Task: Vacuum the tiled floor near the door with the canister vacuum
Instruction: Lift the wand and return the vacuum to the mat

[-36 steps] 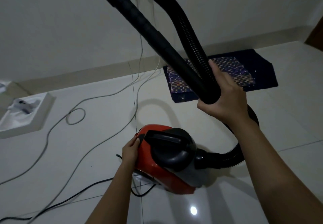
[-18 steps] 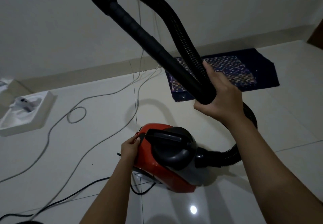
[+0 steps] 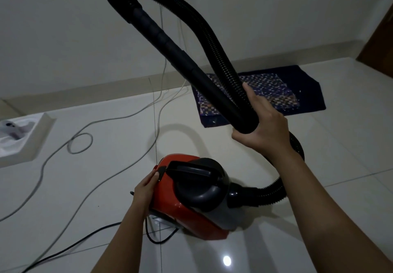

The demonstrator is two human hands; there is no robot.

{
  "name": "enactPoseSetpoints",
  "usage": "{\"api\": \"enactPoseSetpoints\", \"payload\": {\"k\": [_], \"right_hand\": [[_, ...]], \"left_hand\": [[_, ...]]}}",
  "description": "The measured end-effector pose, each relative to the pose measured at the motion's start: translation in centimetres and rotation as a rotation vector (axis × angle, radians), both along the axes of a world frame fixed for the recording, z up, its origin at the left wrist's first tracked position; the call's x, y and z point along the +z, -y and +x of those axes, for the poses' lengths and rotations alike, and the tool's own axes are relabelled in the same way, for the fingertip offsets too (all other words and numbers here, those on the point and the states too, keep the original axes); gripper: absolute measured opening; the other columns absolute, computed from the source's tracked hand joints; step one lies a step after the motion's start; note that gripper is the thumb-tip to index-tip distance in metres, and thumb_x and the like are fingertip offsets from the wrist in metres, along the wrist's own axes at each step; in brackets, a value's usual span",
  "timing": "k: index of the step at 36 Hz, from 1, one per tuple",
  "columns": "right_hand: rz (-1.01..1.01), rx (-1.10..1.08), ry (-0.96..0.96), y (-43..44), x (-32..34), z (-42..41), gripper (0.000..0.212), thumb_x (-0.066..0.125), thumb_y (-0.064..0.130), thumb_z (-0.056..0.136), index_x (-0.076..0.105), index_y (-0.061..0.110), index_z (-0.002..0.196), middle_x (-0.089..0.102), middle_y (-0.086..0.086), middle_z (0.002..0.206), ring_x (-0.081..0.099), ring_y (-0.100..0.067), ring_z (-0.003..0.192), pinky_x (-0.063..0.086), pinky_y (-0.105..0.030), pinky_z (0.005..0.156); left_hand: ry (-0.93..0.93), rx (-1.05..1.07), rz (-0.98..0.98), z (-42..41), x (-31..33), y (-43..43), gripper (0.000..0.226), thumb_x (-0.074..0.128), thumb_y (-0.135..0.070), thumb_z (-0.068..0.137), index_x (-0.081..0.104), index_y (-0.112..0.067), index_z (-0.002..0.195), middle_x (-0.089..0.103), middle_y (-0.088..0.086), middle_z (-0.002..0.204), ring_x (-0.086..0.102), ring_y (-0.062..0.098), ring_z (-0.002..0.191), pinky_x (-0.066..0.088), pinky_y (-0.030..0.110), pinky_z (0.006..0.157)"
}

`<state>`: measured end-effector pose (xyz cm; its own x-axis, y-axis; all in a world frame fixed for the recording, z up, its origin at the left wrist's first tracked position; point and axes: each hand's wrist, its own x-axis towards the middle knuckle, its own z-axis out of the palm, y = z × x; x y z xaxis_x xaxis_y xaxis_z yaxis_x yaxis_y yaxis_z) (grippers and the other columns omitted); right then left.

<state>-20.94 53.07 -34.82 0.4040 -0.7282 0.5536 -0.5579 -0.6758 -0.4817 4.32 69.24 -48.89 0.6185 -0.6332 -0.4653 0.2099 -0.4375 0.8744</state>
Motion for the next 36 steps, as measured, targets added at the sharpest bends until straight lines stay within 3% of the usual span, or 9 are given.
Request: {"api": "enactPoseSetpoints", "payload": {"k": [4, 23, 36], "right_hand": [[0.015, 0.000, 0.015, 0.2, 0.0, -0.3, 0.099, 0.067, 0.038, 0.062, 0.026, 0.029, 0.152, 0.059, -0.001, 0.109, 0.059, -0.018, 0.086, 0.055, -0.035, 0.069], [0.051, -0.024, 0.062, 1.0, -1.1, -1.9, 0.100, 0.073, 0.036, 0.065, 0.022, 0.035, 0.152, 0.059, 0.002, 0.117, 0.059, -0.017, 0.094, 0.056, -0.036, 0.077], [0.060, -0.056, 0.065, 0.9, -1.2, -2.3, 0.100, 0.073, 0.035, 0.066, 0.022, 0.035, 0.152, 0.059, 0.001, 0.113, 0.059, -0.017, 0.091, 0.055, -0.033, 0.075]], "left_hand": [[0.026, -0.008, -0.014, -0.1, -0.1, 0.0, 0.041, 0.056, -0.030, 0.095, 0.056, -0.016, 0.134, 0.053, 0.013, 0.138, 0.051, 0.031, 0.123, 0.043, 0.041, 0.102], [0.056, -0.019, 0.001, -0.1, -0.3, 0.0, 0.045, 0.056, -0.035, 0.094, 0.054, -0.018, 0.135, 0.052, 0.013, 0.139, 0.051, 0.033, 0.123, 0.042, 0.049, 0.105], [0.107, 0.000, 0.003, -0.8, -0.3, 0.0, 0.044, 0.051, -0.035, 0.097, 0.052, -0.017, 0.137, 0.051, 0.012, 0.140, 0.049, 0.032, 0.126, 0.040, 0.046, 0.107]]}}
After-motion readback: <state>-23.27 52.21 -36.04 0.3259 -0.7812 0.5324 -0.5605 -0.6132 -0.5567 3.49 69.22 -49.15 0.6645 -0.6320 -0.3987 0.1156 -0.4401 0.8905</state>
